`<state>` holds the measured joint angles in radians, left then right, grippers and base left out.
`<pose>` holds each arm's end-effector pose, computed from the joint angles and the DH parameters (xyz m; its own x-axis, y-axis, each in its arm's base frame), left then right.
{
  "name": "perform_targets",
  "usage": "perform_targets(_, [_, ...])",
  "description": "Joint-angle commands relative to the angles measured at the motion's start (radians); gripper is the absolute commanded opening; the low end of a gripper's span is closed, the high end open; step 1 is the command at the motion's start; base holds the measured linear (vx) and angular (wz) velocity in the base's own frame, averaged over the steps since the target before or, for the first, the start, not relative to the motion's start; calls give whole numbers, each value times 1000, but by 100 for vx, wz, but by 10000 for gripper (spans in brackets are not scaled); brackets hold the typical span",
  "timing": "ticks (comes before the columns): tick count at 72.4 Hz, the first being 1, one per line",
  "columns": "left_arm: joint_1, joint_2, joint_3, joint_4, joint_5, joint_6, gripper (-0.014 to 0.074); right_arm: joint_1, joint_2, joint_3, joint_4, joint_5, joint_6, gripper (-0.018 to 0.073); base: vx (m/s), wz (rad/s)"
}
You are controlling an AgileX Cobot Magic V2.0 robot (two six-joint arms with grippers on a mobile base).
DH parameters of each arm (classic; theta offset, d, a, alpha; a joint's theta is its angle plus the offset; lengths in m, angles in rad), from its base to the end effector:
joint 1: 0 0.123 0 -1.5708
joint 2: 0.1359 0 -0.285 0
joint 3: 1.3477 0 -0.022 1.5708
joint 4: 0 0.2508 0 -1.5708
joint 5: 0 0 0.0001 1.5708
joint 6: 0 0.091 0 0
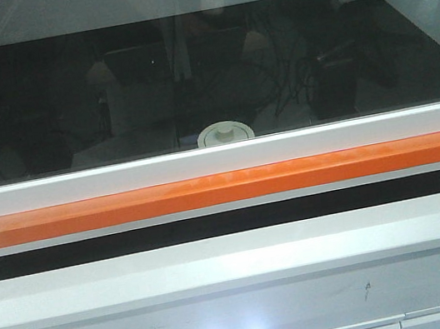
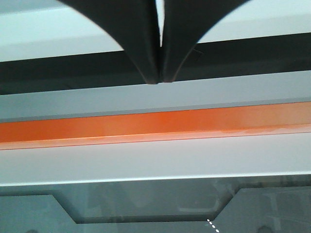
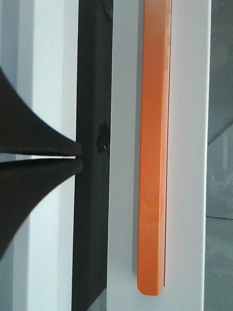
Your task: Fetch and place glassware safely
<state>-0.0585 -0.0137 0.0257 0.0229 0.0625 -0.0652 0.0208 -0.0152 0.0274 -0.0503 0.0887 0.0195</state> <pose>0.0565 -0.0032 0.1996 0.0103 -0.0430 -0.9990 0.0575 0.9974 -0.0424 0.0565 0.0008 0.1967 -0.0131 -0.0309 -0.9994 -0.0168 0.9994 -0.0307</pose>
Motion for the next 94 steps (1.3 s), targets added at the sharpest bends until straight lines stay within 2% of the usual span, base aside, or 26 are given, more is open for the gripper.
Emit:
perform_targets(1, [-4,-11,29,-7,-69,-7,-7,-6,-6,18,-5,-75,-3,-8,0,0])
perform_targets(81, [-4,-11,29,2,-85,-4,-7,-6,-6,18,-15,-80,-10,-8,0,0])
perform_targets(94, [-4,-11,29,5,-95,1,-7,-6,-6,17,-16,-135,-11,-8,0,0])
